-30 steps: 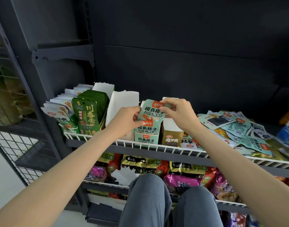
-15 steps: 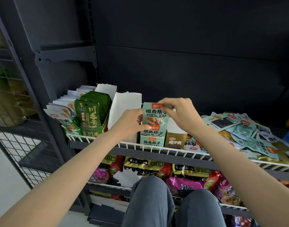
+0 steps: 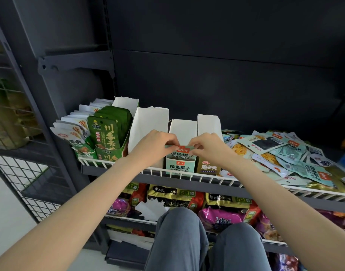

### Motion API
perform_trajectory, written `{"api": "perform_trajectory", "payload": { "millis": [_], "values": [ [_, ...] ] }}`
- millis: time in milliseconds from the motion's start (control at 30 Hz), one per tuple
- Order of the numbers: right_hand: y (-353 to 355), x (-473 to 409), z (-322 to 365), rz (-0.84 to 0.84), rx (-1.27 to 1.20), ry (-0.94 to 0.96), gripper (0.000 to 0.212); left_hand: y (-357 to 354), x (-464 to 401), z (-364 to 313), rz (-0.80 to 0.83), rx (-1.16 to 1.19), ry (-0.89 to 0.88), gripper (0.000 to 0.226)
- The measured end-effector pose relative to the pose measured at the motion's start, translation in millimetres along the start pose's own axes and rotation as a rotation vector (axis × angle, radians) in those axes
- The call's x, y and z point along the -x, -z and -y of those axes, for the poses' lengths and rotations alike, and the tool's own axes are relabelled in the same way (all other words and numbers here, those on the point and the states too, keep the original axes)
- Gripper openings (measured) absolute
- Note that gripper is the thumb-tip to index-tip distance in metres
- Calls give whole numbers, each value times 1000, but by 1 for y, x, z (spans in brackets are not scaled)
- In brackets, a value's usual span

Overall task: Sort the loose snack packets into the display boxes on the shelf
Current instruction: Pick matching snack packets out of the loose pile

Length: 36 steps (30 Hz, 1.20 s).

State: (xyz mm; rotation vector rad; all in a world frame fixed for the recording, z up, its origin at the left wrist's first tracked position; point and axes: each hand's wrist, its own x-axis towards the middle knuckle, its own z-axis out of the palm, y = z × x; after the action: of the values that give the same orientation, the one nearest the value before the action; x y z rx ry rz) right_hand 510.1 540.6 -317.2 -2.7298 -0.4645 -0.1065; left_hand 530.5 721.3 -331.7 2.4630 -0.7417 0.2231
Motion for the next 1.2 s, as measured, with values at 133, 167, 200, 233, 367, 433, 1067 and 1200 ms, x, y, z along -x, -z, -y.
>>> {"api": "perform_trajectory", "payload": {
  "millis": [133,167,200,233,367,433,1067,1200],
  "values": [
    [-3,1,-4,-33,-19,-23,19,0,0,-3,35,-121,-46,22],
    [-4,1,-5,-38,-33,-35,21,-1,0,-4,51,-135,-50,23],
    [-5,1,-6,-40,-49,-45,22,-1,-1,-5,67,-144,-54,24],
    [-6,2,-7,-35,-66,-51,23,-1,-1,-7,82,-153,-60,24],
    [-7,5,-11,1,-132,-39,20,-2,-1,-11,111,-164,-69,23],
    [-3,8,-13,31,-172,-29,21,-2,-1,-12,113,-141,-61,23],
    [49,61,-178,-427,-179,-541,31,-115,-135,-153,209,-67,-105,34],
    [46,64,-230,-281,-93,-808,64,-156,-165,-156,363,-74,-102,60]
  ]
}}
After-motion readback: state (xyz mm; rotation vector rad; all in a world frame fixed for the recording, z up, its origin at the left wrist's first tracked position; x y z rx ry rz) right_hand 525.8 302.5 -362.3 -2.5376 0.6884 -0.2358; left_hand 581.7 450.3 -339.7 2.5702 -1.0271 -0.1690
